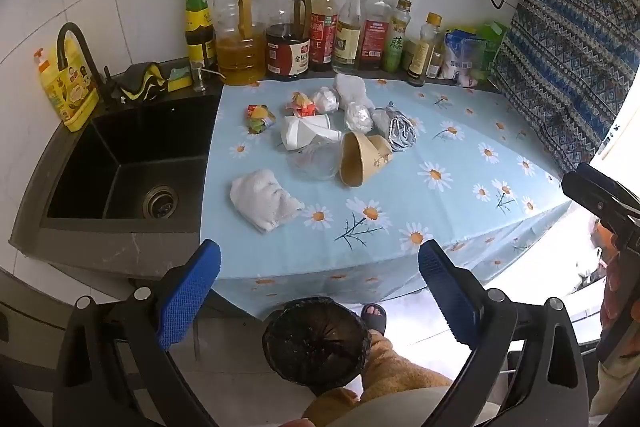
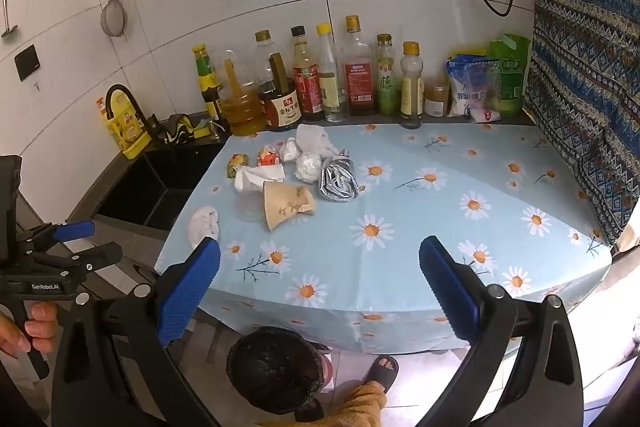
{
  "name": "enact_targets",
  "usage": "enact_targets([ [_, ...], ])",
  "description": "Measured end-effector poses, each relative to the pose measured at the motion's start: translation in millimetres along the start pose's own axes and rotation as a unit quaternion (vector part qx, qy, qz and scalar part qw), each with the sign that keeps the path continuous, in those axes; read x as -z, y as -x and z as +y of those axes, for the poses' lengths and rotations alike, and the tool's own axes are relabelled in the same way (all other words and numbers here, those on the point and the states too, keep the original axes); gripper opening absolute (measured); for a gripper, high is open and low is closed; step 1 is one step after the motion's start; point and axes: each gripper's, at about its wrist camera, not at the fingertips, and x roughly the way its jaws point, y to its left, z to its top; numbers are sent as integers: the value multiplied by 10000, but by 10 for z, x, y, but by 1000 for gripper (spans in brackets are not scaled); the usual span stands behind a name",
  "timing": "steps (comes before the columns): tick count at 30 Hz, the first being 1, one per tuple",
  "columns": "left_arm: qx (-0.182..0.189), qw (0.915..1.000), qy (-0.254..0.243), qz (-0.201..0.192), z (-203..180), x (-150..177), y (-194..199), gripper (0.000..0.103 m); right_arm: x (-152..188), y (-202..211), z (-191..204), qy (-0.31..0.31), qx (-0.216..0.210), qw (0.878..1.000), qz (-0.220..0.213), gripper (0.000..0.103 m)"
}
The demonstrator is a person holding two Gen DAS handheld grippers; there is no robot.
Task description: Collect trash
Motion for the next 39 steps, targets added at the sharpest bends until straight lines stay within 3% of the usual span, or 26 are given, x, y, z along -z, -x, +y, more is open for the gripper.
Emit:
enact_targets([
  [39, 175, 9998, 33, 54, 14, 29, 69, 96, 43, 127, 98, 9, -26, 10000, -22, 99],
])
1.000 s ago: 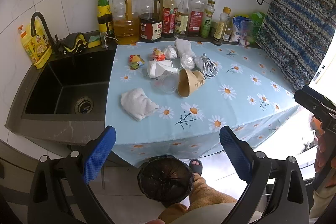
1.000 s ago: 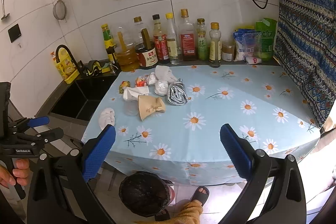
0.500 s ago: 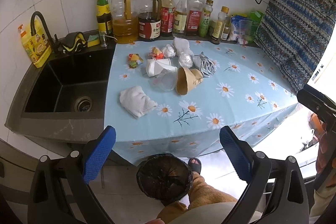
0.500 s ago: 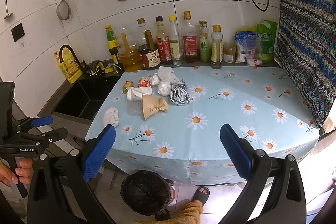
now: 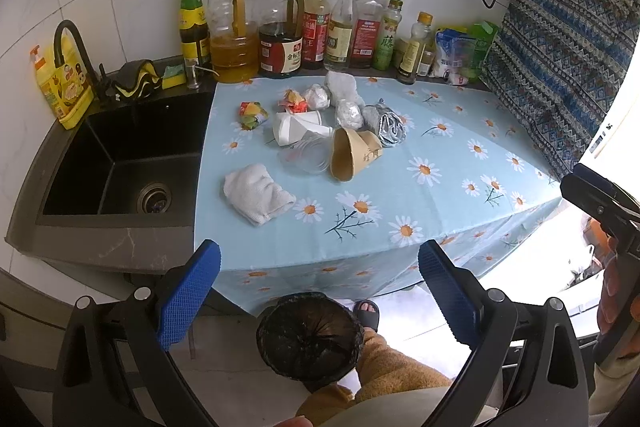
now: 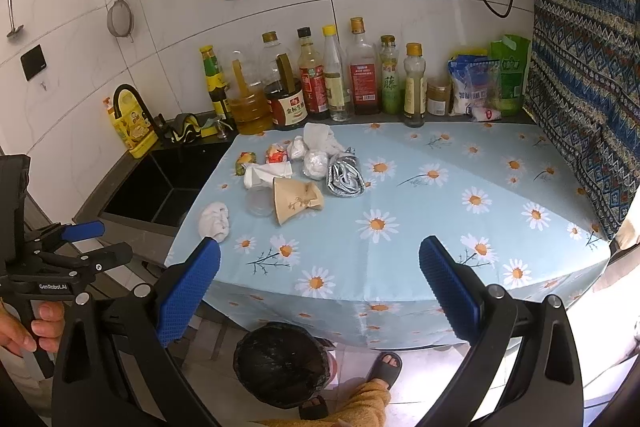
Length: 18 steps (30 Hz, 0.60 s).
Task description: Collect trash
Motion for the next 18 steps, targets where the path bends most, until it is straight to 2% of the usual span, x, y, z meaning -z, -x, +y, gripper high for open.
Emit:
enact_targets([
  [10, 2, 10000, 80, 16, 80, -96, -120, 96, -81, -116, -82, -82, -19, 10000, 5, 99],
  [18, -53, 9996, 223, 163, 151, -171, -299, 96, -185, -384, -161, -49, -67, 9998, 161, 99],
])
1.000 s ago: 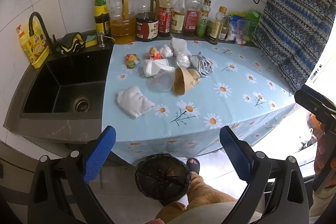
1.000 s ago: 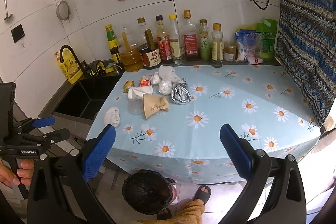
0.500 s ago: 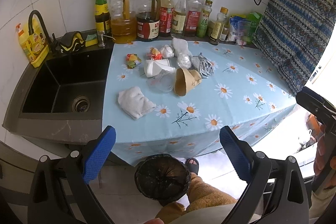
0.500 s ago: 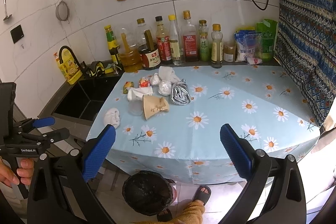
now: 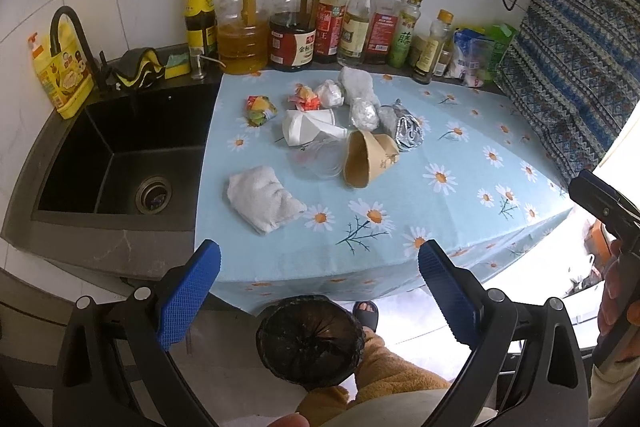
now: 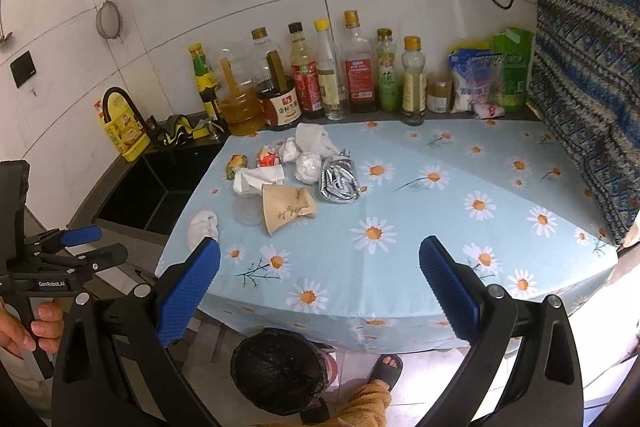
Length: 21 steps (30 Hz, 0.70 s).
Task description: Collect trash
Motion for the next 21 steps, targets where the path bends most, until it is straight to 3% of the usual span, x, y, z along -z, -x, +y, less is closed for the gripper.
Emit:
enact_targets([
  [21, -184, 9953, 633, 713, 245, -253, -795, 96, -401, -1048, -333, 86, -325, 9970, 704, 99],
])
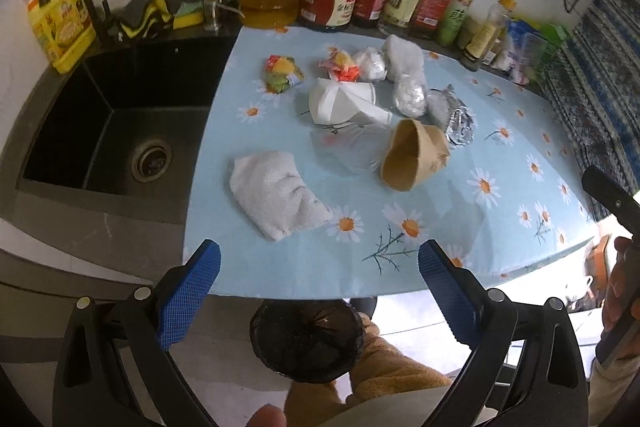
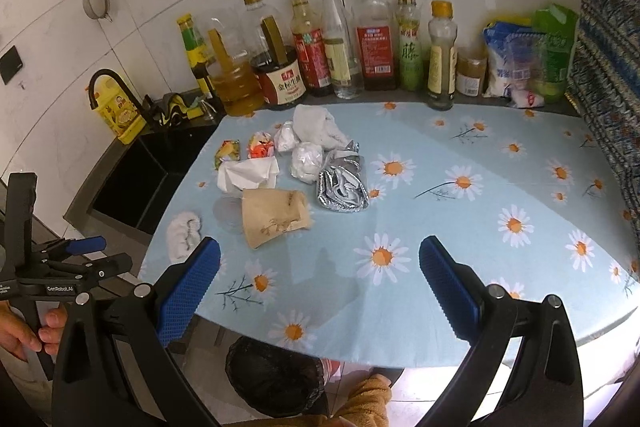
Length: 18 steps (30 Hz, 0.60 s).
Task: Collect trash
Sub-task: 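Grasp the white cloth with the left tool while the right tool grasps the crumpled foil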
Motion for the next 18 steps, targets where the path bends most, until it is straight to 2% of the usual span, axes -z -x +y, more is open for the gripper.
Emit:
enact_targets([
  [9, -121, 9989, 354, 293, 104, -196, -418, 96, -308, -625, -224, -10, -119, 9991, 408, 92],
  [18, -152, 9930, 1040, 547, 341, -303, -824, 95, -626, -1137, -304, 154, -306, 9969, 708, 89],
])
